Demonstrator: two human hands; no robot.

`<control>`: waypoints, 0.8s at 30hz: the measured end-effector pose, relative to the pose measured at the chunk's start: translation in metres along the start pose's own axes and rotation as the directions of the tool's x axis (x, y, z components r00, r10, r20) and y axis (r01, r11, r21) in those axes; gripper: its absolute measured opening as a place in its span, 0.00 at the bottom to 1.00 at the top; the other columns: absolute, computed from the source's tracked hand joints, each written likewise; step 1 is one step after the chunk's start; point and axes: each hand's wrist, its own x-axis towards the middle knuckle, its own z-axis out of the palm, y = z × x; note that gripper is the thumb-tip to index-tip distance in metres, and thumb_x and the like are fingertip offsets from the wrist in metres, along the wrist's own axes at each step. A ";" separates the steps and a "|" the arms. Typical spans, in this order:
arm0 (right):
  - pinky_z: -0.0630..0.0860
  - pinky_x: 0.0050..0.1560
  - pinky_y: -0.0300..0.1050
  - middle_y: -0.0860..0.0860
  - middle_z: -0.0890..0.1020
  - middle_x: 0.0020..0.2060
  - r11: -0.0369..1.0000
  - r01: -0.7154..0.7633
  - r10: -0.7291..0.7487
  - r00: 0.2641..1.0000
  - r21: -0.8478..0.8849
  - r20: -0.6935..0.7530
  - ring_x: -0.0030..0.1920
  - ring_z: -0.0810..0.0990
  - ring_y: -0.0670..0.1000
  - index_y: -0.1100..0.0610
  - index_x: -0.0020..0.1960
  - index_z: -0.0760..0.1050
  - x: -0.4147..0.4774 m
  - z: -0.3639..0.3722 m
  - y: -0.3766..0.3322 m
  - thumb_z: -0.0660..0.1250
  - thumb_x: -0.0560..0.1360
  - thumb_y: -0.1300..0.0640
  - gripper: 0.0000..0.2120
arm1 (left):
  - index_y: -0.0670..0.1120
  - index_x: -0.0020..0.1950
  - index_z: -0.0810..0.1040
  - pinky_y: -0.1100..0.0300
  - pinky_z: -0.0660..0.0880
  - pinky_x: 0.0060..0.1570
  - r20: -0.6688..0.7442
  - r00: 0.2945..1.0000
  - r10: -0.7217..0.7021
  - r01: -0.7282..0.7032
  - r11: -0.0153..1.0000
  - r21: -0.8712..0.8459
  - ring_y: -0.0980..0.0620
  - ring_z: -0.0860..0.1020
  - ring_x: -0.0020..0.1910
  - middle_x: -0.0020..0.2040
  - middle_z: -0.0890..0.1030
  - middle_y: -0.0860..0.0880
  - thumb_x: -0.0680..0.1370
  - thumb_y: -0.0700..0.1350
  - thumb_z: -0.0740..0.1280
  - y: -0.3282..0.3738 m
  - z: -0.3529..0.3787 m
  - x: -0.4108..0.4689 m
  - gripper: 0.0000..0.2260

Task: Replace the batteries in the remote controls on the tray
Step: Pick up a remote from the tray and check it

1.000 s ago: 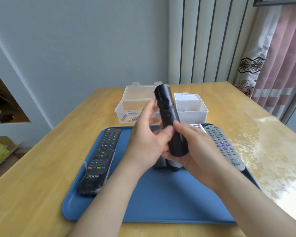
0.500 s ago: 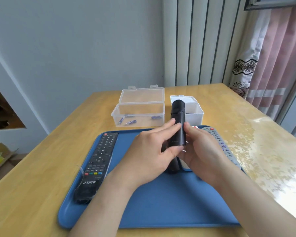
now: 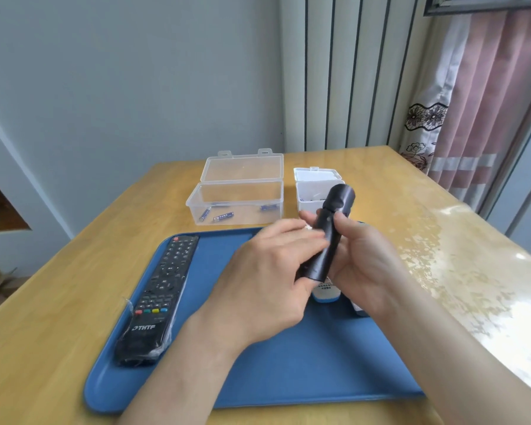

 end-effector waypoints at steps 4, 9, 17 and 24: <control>0.79 0.55 0.51 0.58 0.85 0.51 0.996 0.074 -0.075 0.997 -0.051 -0.016 0.52 0.84 0.56 0.63 0.51 0.79 0.002 -0.001 0.002 0.58 0.81 0.65 0.11 | 0.50 0.71 0.70 0.58 0.69 0.67 0.088 0.994 -0.070 0.066 0.997 0.044 0.55 0.67 0.70 0.72 0.69 0.55 0.73 0.57 0.67 0.005 0.006 0.000 0.28; 0.84 0.40 0.50 0.63 0.84 0.54 0.996 0.090 -0.091 0.996 -0.028 -0.024 0.53 0.85 0.59 0.68 0.62 0.72 0.002 -0.001 -0.002 0.61 0.80 0.63 0.13 | 0.59 0.67 0.71 0.58 0.74 0.52 0.077 0.968 -0.238 0.240 0.970 -0.030 0.58 0.75 0.49 0.57 0.78 0.59 0.72 0.57 0.70 0.000 -0.001 0.000 0.23; 0.83 0.44 0.53 0.62 0.83 0.55 0.989 0.145 -0.143 0.987 0.018 -0.068 0.51 0.86 0.59 0.65 0.56 0.73 0.004 -0.004 -0.004 0.60 0.81 0.65 0.06 | 0.60 0.69 0.69 0.53 0.73 0.49 0.082 0.956 -0.281 0.280 0.960 0.025 0.47 0.77 0.47 0.45 0.82 0.53 0.75 0.58 0.68 0.008 -0.006 0.002 0.23; 0.84 0.46 0.53 0.61 0.84 0.53 0.969 0.236 -0.221 0.960 0.070 -0.171 0.51 0.85 0.59 0.66 0.55 0.73 0.004 -0.001 -0.002 0.63 0.80 0.65 0.05 | 0.48 0.61 0.78 0.52 0.77 0.38 -0.079 0.993 -0.090 0.103 0.979 0.174 0.43 0.80 0.43 0.44 0.84 0.51 0.73 0.52 0.68 0.000 -0.009 0.001 0.18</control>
